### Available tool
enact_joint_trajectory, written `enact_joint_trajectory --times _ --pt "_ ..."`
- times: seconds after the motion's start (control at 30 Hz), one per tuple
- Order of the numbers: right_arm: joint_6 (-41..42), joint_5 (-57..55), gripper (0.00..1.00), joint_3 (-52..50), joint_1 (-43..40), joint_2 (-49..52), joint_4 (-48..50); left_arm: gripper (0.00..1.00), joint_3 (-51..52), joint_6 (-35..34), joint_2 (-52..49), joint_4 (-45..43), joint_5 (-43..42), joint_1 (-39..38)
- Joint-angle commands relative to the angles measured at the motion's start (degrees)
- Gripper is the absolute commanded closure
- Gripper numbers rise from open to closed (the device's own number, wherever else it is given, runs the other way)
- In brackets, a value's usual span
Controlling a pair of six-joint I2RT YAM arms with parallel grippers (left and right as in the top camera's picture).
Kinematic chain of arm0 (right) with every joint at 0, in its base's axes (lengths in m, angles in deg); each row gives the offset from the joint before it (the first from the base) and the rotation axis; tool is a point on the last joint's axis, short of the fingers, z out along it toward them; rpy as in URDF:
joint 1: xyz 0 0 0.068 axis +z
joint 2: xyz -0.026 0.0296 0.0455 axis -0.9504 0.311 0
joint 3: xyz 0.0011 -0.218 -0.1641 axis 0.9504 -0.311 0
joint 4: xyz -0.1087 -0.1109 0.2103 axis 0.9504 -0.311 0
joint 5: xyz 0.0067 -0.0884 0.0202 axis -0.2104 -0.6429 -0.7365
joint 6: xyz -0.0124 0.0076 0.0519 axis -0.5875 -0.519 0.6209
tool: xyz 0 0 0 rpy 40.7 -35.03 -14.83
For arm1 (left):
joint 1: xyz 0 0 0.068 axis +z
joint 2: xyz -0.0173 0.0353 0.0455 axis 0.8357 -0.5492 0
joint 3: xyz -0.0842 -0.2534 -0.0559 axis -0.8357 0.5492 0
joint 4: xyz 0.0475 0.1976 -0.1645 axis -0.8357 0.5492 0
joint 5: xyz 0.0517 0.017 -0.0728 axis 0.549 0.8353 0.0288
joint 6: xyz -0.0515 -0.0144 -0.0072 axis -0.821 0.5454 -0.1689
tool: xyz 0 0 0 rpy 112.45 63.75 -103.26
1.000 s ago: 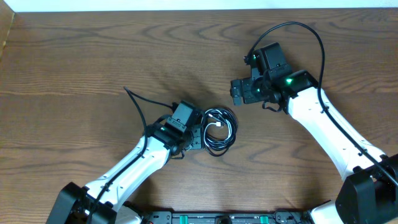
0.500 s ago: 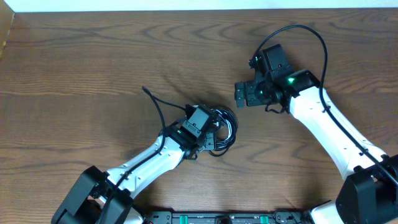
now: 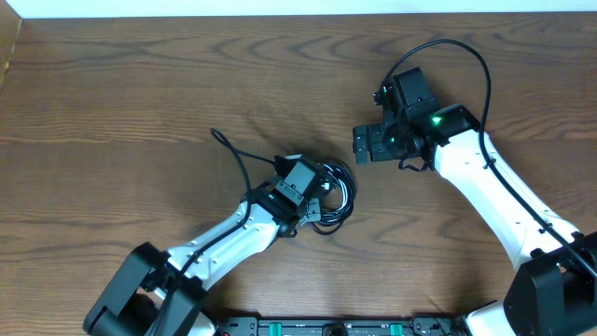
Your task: Untangle cables
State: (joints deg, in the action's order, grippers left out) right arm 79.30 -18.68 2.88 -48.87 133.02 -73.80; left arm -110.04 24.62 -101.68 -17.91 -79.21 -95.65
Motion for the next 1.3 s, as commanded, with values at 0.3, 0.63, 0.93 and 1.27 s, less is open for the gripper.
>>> enact_joint_trajectory --times 0.3,0.63,0.93,1.27 --pt "0.8 0.4 0.01 0.9 0.0 -0.6 -0.2 0.78 0.4 -0.5 -1.9 -0.5 0.9 0.0" --pt "0.8 -0.2 0.27 0.9 0.0 -0.6 0.1 0.92 -1.5 3.9 1.4 2.4 -3.2 0.0" --pt "0.8 -1.4 0.3 0.8 0.0 -0.6 0.3 0.93 -2.9 14.3 18.3 5.7 -6.7 0.0" --pt "0.7 -0.8 0.27 0.8 0.0 -0.6 0.0 0.93 -2.9 17.6 32.3 2.1 13.5 0.1"
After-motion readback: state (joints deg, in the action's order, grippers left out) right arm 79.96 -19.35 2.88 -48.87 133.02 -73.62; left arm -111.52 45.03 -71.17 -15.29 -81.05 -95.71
